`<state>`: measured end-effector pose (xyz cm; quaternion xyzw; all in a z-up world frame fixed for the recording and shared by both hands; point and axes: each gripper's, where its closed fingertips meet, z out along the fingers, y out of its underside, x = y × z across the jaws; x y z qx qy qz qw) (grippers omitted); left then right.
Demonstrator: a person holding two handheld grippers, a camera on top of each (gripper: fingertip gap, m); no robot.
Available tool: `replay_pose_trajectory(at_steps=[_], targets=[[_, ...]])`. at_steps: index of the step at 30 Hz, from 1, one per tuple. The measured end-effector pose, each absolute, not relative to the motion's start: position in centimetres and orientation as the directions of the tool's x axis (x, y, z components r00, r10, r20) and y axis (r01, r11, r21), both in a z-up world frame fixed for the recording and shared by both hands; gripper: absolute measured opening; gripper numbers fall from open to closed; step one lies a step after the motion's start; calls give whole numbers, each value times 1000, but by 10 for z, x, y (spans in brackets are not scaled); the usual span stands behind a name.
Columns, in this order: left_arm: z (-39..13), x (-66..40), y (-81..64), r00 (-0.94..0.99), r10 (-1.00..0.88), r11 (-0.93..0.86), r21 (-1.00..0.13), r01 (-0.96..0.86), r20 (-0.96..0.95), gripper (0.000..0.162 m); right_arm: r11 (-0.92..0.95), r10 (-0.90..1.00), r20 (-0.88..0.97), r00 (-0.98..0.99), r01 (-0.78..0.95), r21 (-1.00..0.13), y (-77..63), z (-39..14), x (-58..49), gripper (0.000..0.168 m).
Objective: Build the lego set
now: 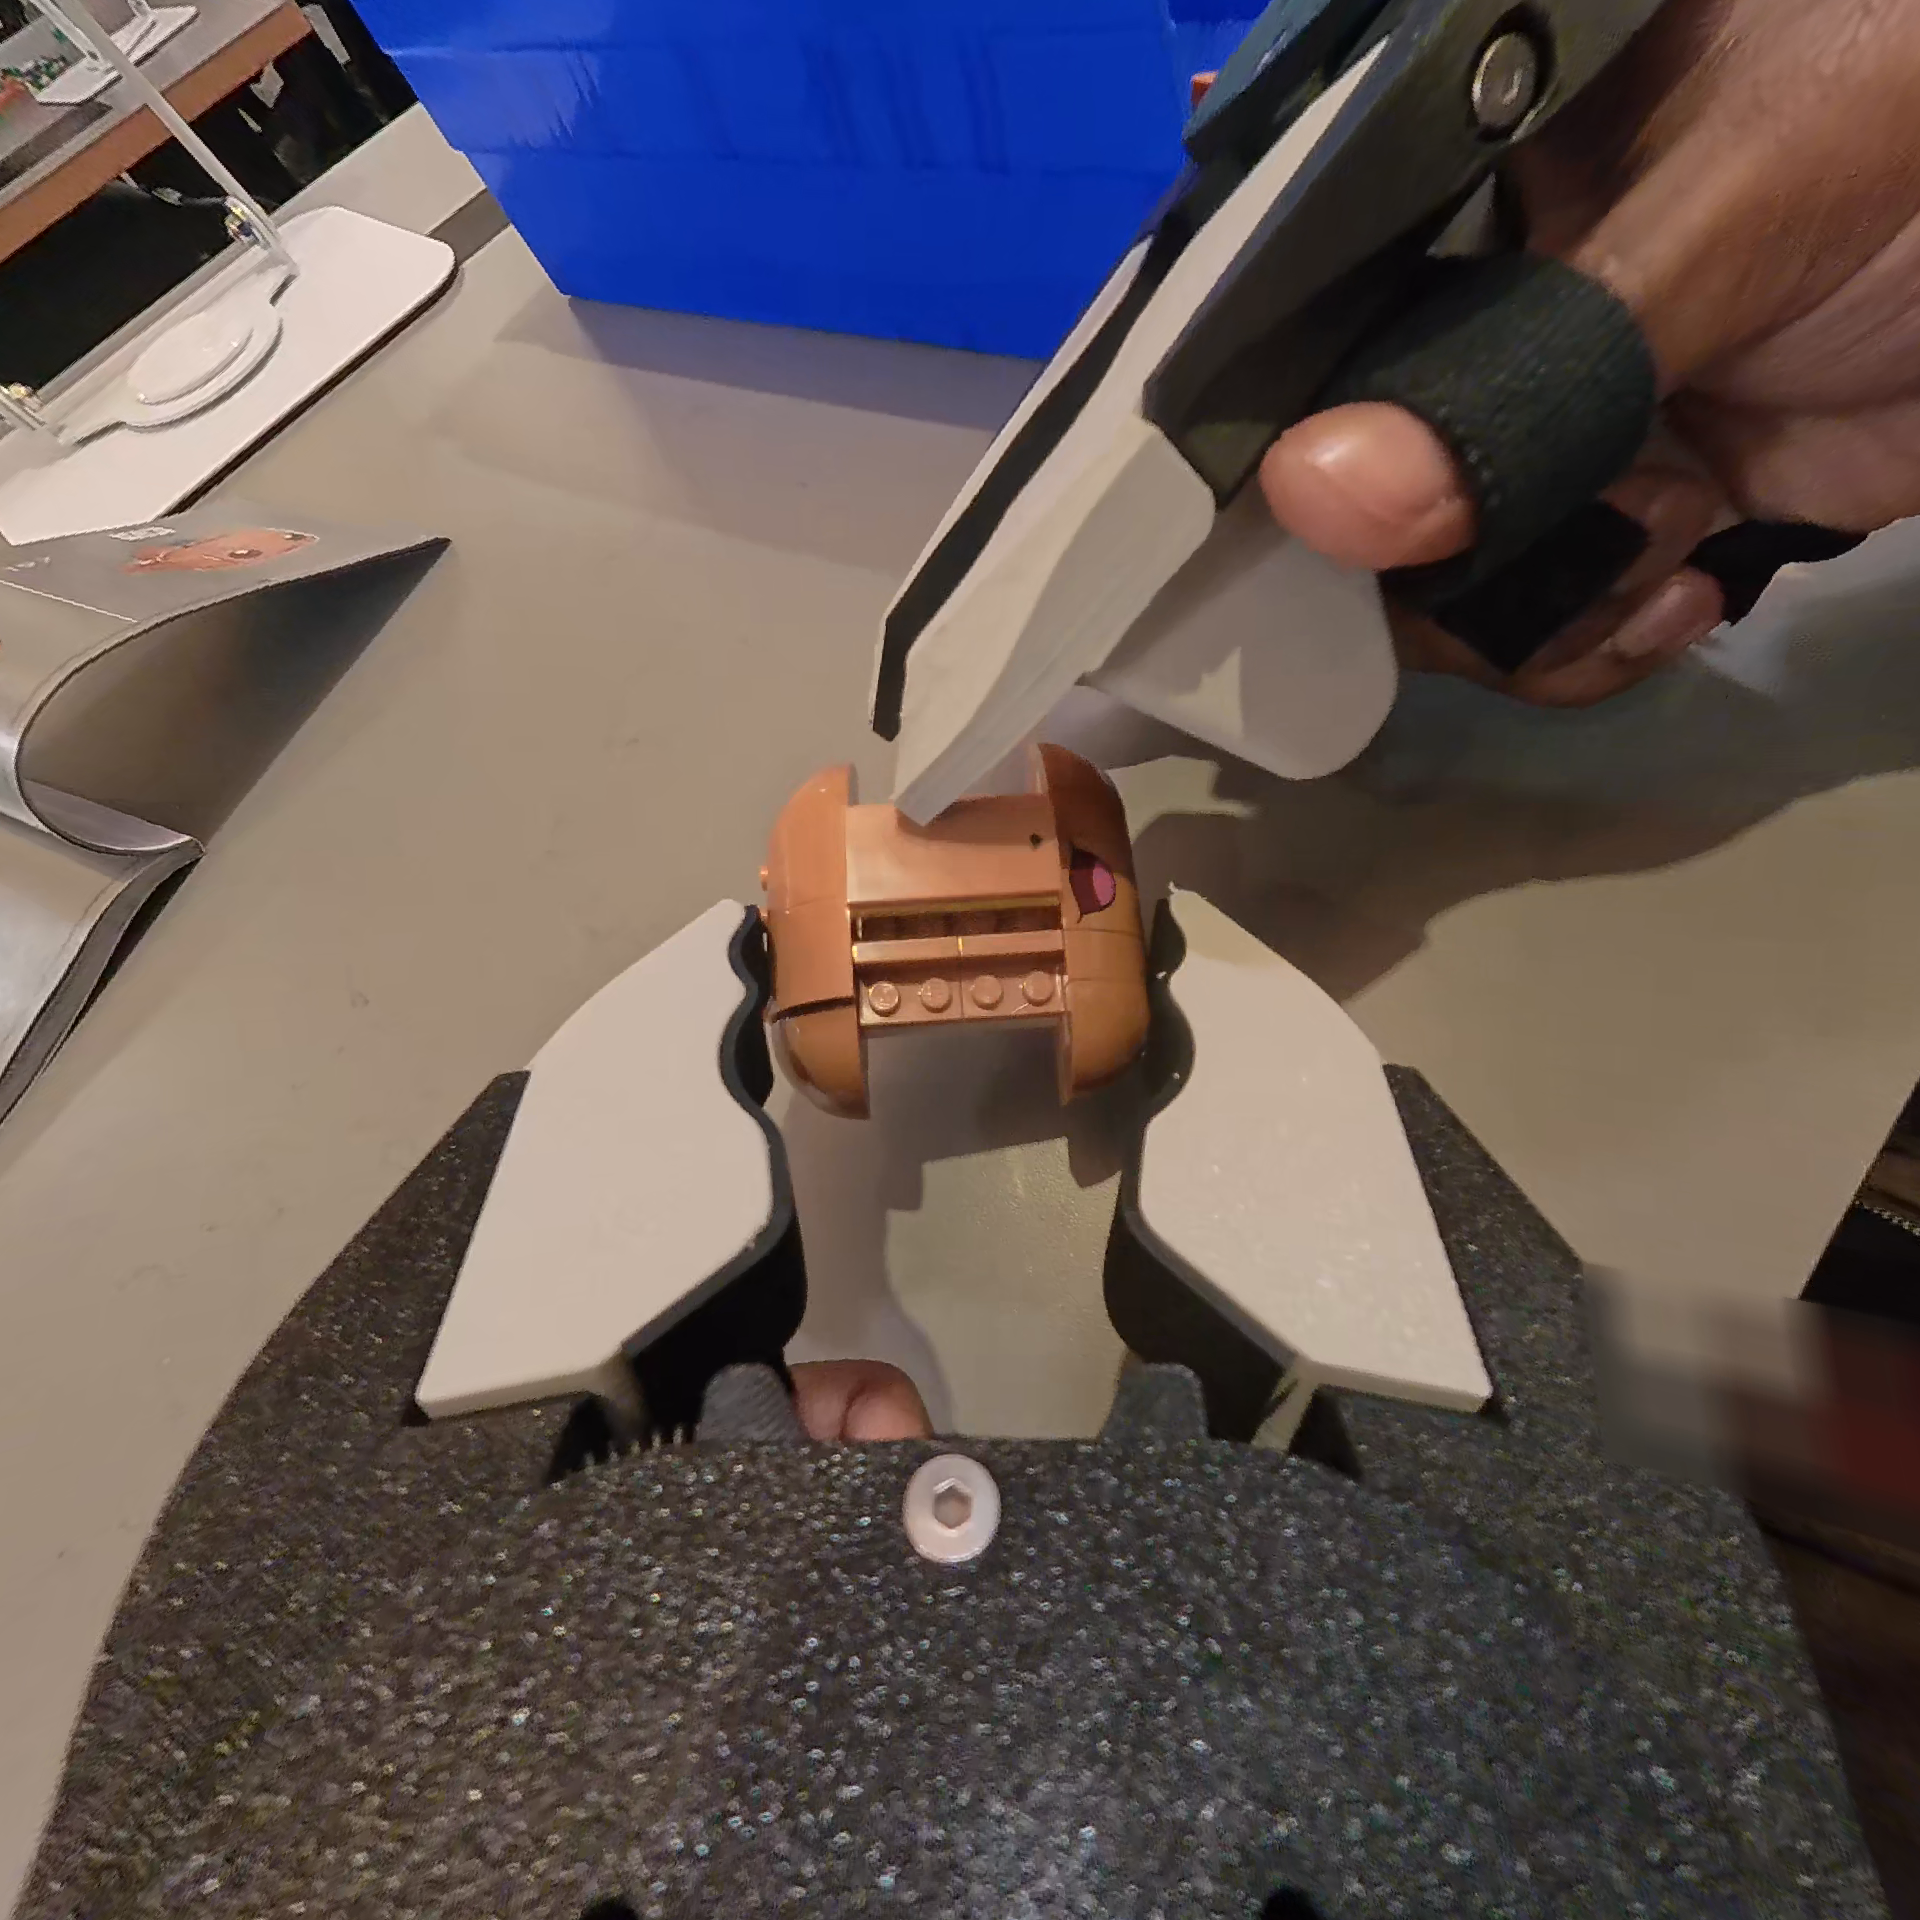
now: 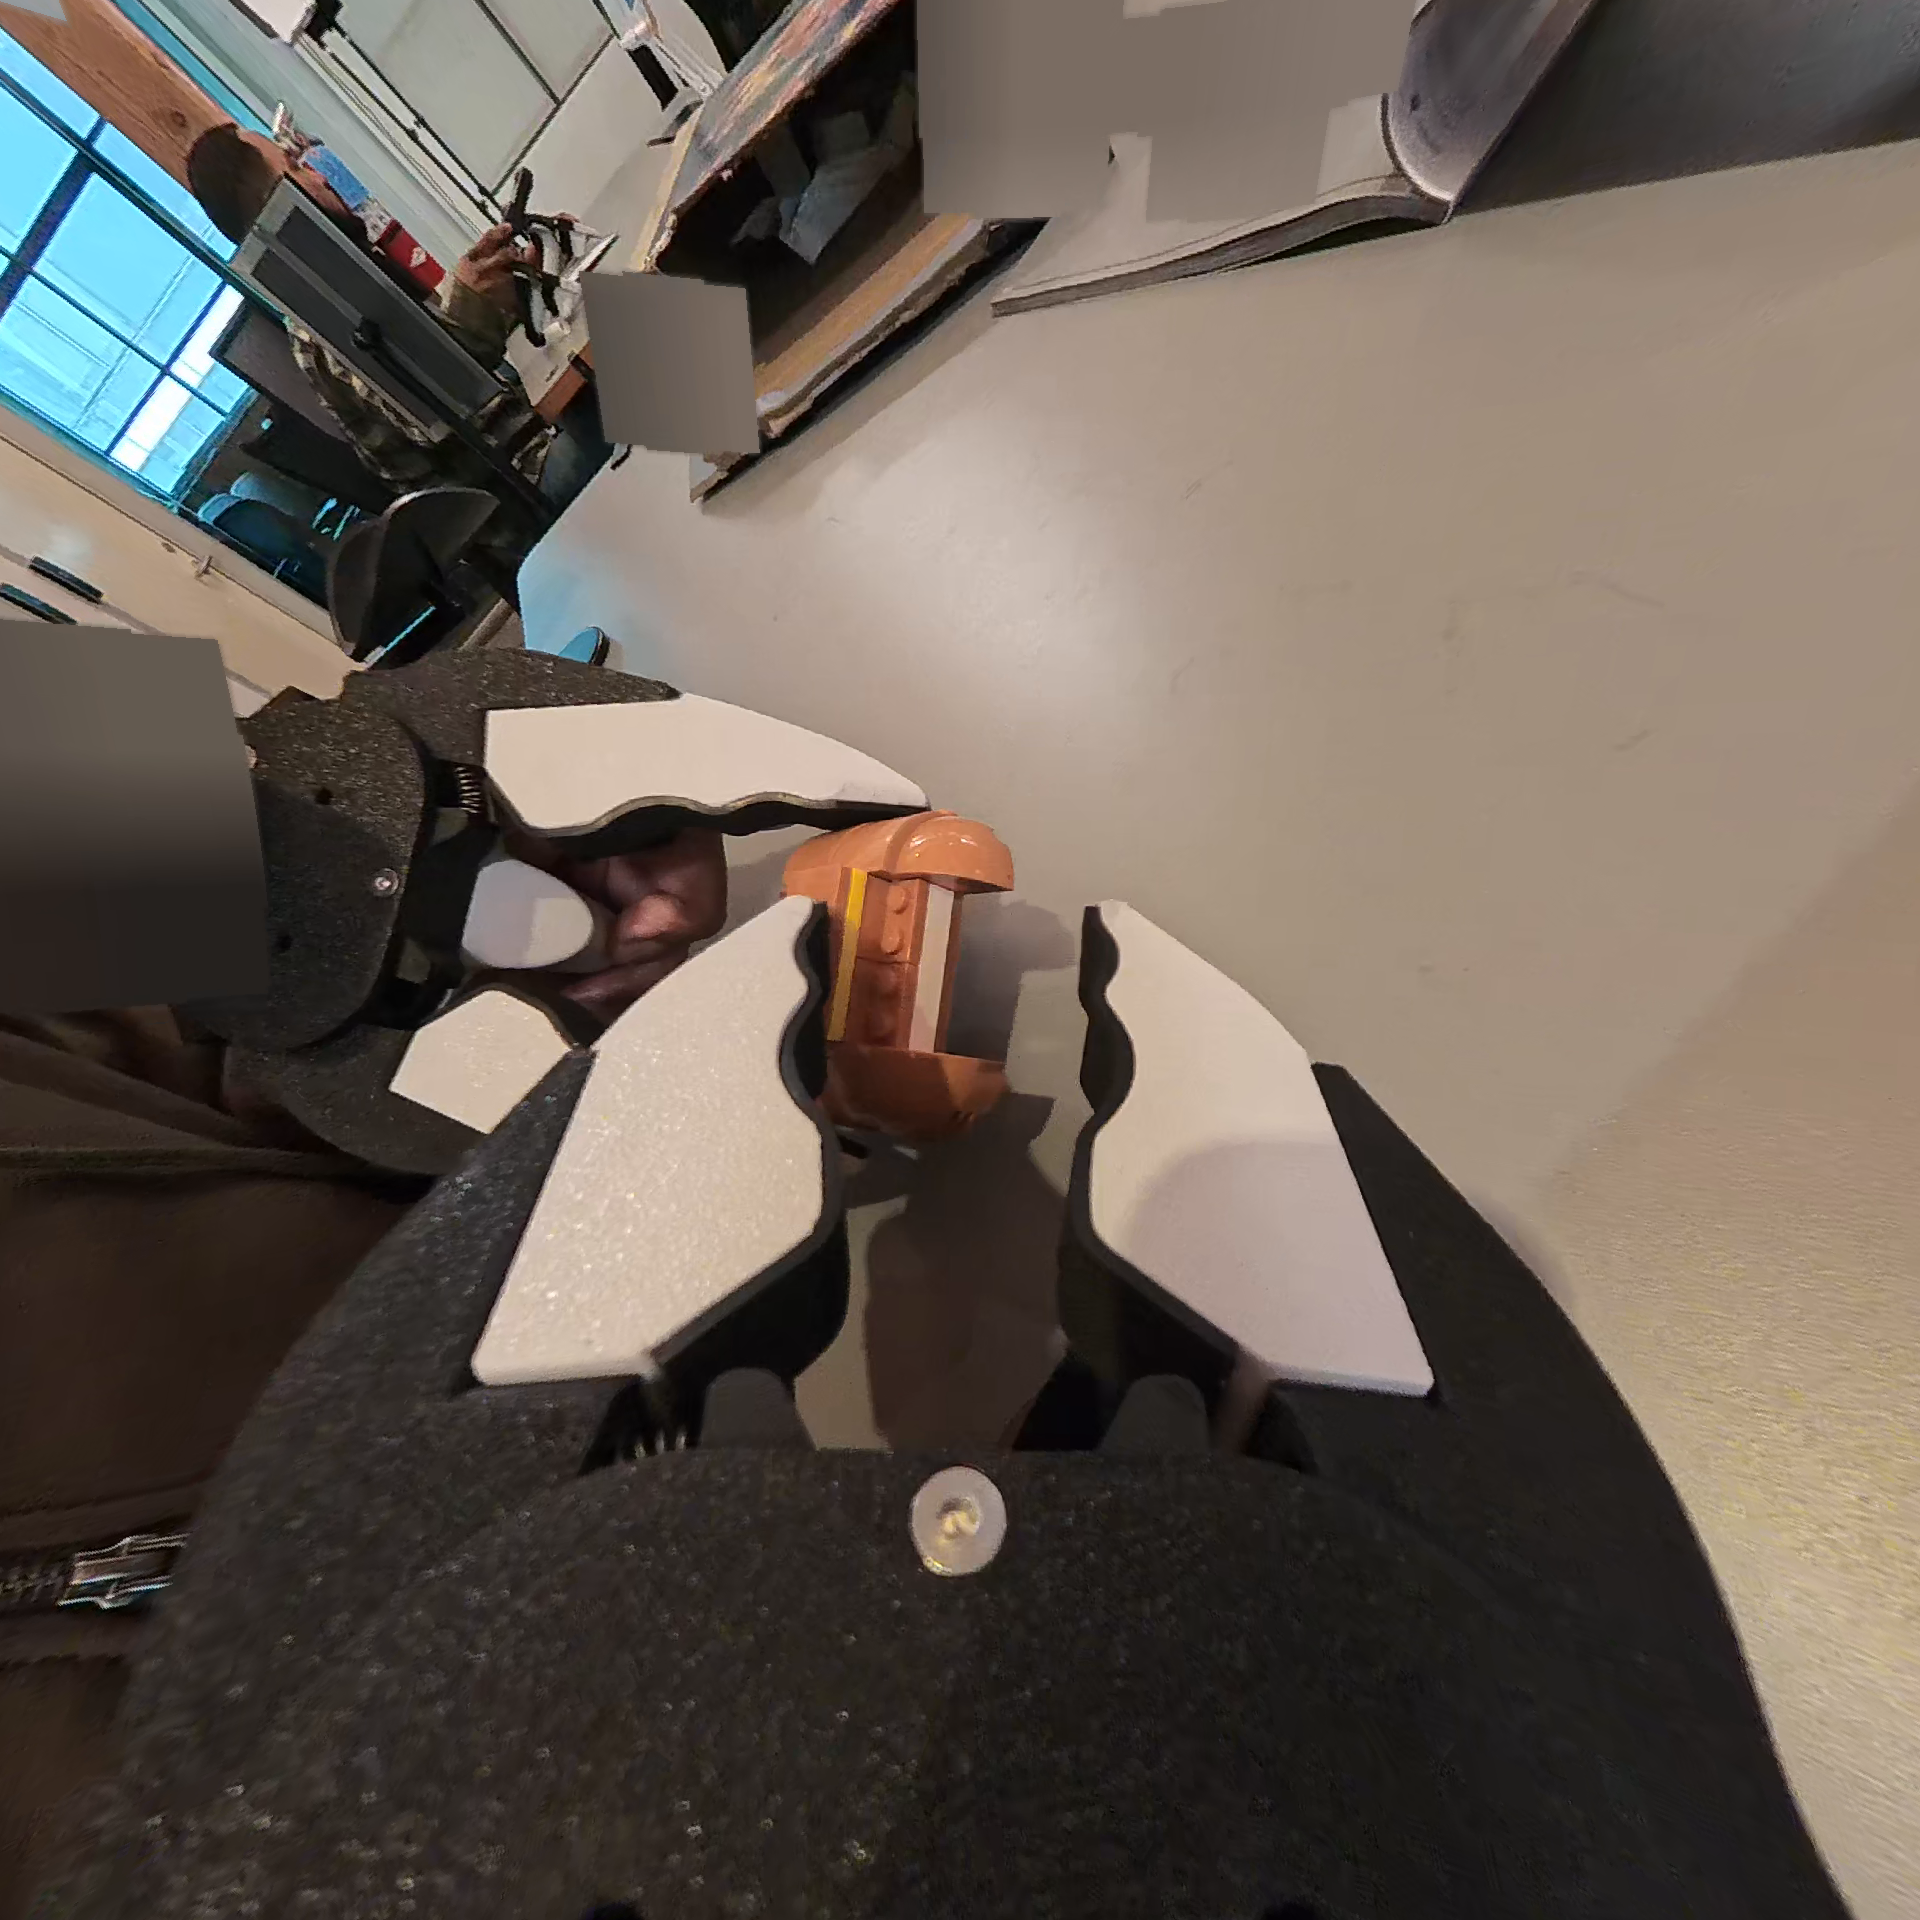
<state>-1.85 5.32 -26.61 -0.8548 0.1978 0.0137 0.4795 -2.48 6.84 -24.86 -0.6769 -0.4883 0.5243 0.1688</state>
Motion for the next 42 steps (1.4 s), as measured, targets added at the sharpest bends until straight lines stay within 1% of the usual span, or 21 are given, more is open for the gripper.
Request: replay_pose_trajectory(at_steps=[7,13,15,17,19,22,25,27,29,33,38,42], targets=[[-266,-17,54,921,-327,-462,-814,-351,-211,70,-468,830,-557,-41,492,-734,62,-250,-26,43],[-266,-17,53,923,-323,-461,-817,-347,-210,70,-521,783,-619,-53,488,-700,60,-252,-27,43],[-266,-18,53,927,-317,-465,-818,-338,-202,70,-502,795,-603,-70,483,-717,58,-249,-28,45],[-268,-21,54,930,-308,-474,-816,-332,-199,70,-474,818,-567,-94,449,-758,59,-240,-27,46],[-271,-21,54,932,-311,-483,-814,-322,-184,70,-409,861,-495,-116,420,-810,63,-231,-26,46],[-275,-21,53,923,-348,-501,-799,-333,-166,70,-172,940,-279,-197,433,-885,62,-224,-21,45],[-273,-16,51,898,-435,-499,-812,-303,-68,71,84,937,-85,-339,455,-887,53,-219,-17,45],[-267,-16,50,870,-493,-494,-824,-277,3,70,204,903,-8,-429,444,-873,47,-215,-15,46],[-262,-20,48,836,-547,-484,-827,-285,33,70,298,860,50,-509,420,-857,42,-212,-15,47],[-254,-19,40,765,-642,-458,-822,-338,44,71,366,812,79,-578,399,-841,38,-213,-21,52],[-253,-10,33,705,-708,-430,-812,-395,32,71,319,784,12,-621,385,-866,29,-214,-26,49],[-254,-7,30,687,-726,-422,-806,-416,25,71,311,771,-24,-637,408,-858,27,-221,-25,47]])
